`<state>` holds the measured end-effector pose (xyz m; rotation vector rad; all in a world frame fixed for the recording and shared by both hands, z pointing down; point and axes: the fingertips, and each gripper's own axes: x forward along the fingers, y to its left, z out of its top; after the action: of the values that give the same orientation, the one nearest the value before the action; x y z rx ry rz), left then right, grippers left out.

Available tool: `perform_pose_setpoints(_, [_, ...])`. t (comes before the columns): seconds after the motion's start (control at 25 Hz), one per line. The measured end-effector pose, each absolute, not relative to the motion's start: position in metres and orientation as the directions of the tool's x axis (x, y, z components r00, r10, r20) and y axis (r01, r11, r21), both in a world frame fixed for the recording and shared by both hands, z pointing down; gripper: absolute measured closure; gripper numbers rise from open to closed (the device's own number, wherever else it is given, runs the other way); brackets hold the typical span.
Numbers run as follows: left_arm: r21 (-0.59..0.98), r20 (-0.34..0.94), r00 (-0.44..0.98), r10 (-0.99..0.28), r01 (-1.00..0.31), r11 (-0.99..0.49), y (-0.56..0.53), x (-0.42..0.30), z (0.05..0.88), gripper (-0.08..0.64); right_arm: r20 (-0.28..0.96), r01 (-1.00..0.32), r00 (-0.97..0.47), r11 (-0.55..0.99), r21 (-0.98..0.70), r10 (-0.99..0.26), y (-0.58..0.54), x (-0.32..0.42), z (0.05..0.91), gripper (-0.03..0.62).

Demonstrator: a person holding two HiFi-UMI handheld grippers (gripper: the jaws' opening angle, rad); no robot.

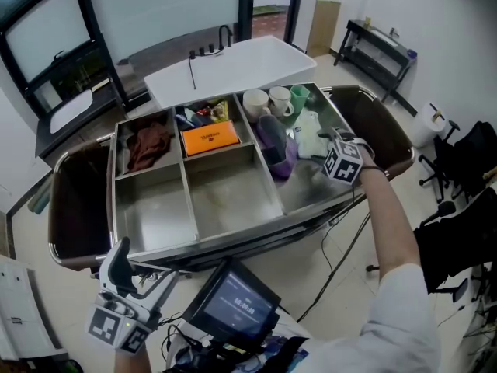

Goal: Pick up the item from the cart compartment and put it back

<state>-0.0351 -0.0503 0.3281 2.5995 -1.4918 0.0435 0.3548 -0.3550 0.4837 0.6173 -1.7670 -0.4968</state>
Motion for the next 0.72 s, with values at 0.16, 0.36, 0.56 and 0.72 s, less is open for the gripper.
perform_pose_setpoints(0.16, [0.107, 0.107, 0.500, -0.859, -0.865, -0.490, -0.049, -0.038, 0.330, 0.086, 0.705, -0.084, -0.185, 0.726, 0.683, -0.685, -0.356, 0.368, 0.479, 0.273])
perform_pose_setpoints(0.36, [0.109, 0.103, 0.508, -0.855, -0.860, -0.498, -0.053, -0.032, 0.328, 0.086, 0.647, -0.110, -0.172, 0.667, 0.737, -0.743, -0.362, 0.382, 0.463, 0.224])
perform_pose_setpoints(0.56, [0.102, 0.100, 0.527, -0.844, -0.849, -0.518, -0.058, -0.027, 0.327, 0.086, 0.510, -0.293, -0.264, 0.572, 0.766, -0.819, -0.349, 0.379, 0.414, 0.224])
perform_pose_setpoints(0.72, [0.102, 0.100, 0.546, -0.832, -0.837, -0.537, -0.062, -0.020, 0.327, 0.086, 0.343, -0.471, -0.380, 0.499, 0.728, -0.859, -0.310, 0.357, 0.365, 0.227])
